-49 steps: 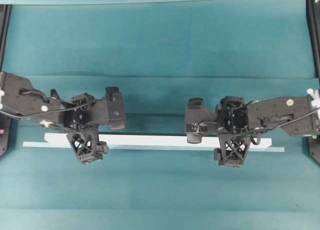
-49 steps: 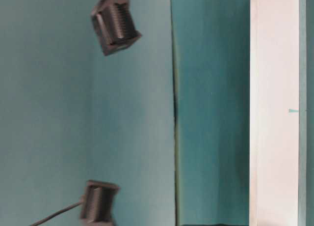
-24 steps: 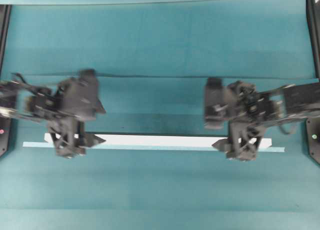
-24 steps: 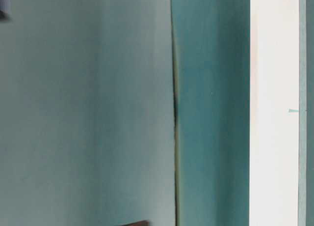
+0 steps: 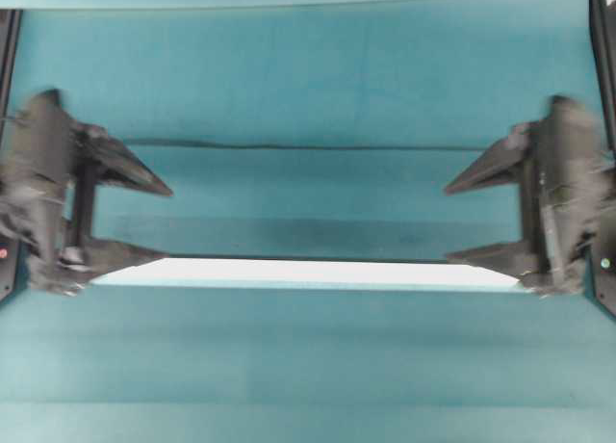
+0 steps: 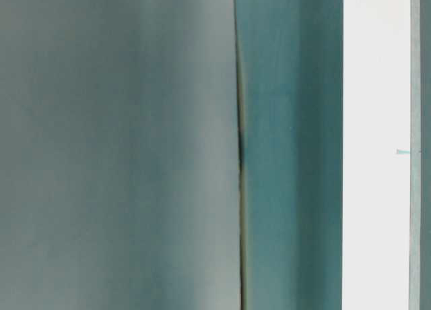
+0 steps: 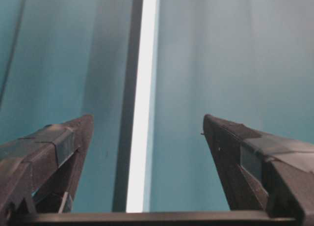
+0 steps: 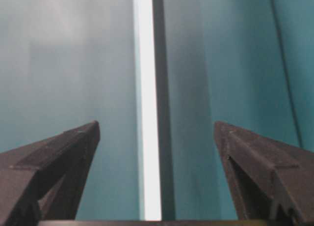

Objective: Lift a wooden board with both hands.

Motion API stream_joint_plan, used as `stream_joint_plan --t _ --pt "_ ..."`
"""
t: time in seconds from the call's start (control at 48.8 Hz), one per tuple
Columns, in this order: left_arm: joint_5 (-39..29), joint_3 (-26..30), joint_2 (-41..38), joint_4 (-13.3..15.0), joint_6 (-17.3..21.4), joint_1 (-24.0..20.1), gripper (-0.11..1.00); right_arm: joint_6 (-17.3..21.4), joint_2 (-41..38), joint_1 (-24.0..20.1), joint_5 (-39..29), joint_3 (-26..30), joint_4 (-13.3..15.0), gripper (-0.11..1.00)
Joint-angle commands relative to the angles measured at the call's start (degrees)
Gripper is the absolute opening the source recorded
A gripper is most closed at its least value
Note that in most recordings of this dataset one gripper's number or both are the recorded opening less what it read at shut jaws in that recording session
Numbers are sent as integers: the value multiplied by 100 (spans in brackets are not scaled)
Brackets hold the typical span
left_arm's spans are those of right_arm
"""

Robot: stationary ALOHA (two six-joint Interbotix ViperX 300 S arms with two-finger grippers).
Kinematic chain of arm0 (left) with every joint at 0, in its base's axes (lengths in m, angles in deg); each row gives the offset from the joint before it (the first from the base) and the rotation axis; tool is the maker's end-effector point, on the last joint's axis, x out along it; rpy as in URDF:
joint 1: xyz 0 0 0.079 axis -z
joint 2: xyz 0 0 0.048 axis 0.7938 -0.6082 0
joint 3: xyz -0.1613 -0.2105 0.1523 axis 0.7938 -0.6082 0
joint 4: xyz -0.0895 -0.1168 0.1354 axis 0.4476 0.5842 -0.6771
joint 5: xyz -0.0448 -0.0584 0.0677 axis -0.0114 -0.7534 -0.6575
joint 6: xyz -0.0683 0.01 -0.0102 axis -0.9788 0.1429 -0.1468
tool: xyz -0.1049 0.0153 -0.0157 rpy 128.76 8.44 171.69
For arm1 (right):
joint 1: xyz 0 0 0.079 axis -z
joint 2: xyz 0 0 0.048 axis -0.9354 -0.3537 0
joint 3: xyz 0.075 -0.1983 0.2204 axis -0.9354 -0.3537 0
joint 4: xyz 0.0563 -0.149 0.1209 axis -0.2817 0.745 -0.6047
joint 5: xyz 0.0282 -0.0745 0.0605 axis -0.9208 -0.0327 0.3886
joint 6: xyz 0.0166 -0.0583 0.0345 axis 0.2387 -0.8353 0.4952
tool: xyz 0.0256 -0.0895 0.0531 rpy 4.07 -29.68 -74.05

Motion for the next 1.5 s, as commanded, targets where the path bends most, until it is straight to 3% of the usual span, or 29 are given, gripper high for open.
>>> stream_joint_plan --t 0.0,0.328,0.778,1.475 --pt "167 35 255 0 -18 9 98 9 334 9 220 -26 0 94" --pt "229 35 721 0 -70 9 98 18 993 97 176 -70 0 94" --pt "1028 35 984 0 -70 9 98 9 1661 141 229 0 9 94" --pt "1020 79 1503 0 -70 -9 98 18 2083 141 237 0 0 94"
